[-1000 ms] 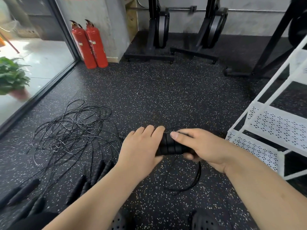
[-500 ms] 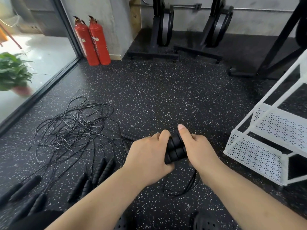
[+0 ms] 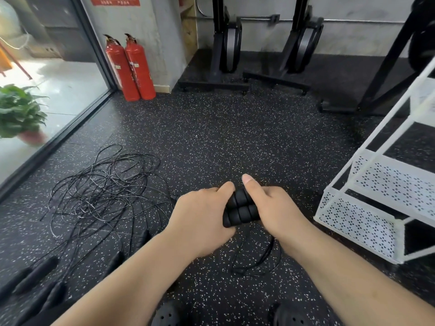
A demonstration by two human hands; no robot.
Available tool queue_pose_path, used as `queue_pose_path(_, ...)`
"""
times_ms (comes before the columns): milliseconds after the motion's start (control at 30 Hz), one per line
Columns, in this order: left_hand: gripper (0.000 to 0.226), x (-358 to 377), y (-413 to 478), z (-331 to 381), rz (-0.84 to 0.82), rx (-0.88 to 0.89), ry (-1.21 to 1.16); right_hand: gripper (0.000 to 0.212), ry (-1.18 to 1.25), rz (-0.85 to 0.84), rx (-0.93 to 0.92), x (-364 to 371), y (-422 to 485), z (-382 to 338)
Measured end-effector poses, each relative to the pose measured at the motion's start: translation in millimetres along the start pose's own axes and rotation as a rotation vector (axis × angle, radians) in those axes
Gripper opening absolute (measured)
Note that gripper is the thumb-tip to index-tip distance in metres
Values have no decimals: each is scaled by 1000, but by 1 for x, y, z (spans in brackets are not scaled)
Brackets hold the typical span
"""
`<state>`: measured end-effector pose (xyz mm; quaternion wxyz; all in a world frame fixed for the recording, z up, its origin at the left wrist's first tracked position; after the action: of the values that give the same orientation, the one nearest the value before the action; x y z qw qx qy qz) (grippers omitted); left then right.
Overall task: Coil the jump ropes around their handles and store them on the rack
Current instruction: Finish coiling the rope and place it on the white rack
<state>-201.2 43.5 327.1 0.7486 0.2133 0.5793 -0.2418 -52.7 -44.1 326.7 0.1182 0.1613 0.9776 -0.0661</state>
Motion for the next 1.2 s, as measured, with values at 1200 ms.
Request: queue_pose_path(1200,37,14,21,-38,-200,-309,220,29,-1332,-77,-490,-4,-12,-18)
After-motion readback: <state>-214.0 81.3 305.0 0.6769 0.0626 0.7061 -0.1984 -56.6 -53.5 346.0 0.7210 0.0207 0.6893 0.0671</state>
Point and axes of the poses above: each hand's wrist, its own y-axis towards the middle knuckle, its own x-axis out of the palm, z = x × y, the point moved 1 cm from there along y, towards the middle knuckle, and after that the axes turned 13 degrees about -x, right-handed, at the moved point
